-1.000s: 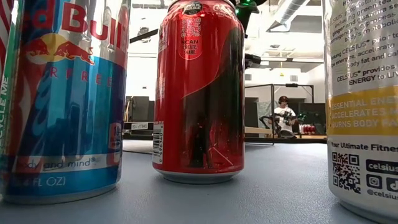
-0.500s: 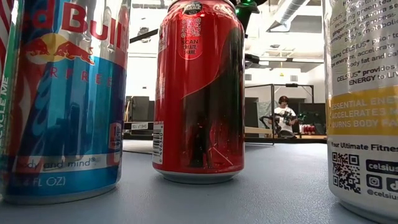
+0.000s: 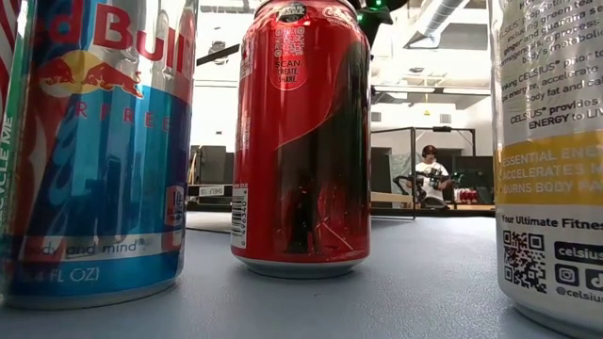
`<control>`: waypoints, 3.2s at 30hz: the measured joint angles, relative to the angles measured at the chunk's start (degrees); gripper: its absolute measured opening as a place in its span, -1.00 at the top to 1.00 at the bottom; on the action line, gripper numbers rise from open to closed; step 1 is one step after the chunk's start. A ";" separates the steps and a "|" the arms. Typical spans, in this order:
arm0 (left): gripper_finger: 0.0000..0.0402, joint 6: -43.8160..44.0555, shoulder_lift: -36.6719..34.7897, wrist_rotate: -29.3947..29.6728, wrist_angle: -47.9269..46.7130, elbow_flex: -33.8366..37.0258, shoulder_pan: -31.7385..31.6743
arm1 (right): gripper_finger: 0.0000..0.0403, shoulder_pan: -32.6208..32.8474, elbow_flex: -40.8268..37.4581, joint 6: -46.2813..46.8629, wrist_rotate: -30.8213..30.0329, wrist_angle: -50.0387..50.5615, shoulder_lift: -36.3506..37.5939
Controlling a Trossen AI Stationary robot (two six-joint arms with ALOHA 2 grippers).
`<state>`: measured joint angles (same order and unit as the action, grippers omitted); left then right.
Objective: Place canned beverage on shelf
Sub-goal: Put the middle blue soda can on the shelf
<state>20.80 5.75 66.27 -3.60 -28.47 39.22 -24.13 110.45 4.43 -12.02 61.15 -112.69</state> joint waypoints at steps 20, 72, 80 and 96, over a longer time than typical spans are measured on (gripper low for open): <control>0.03 0.50 -0.01 0.16 0.02 0.00 0.01 | 0.04 -5.72 0.00 -34.94 10.77 0.15 0.01; 0.03 0.44 -0.01 1.63 0.00 0.00 0.00 | -0.29 -5.56 -0.07 -38.02 3.96 -0.46 1.10; 0.03 0.44 -0.01 1.63 -0.02 0.00 0.00 | -0.29 -3.62 -0.07 -12.22 4.83 -1.82 1.87; 0.03 -0.15 -0.01 -0.47 0.00 0.00 0.00 | -0.30 -1.48 -0.07 13.65 -5.08 -5.66 1.87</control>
<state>20.64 5.74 65.80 -3.60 -28.47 39.22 -25.61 110.39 18.09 -17.10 55.49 -110.83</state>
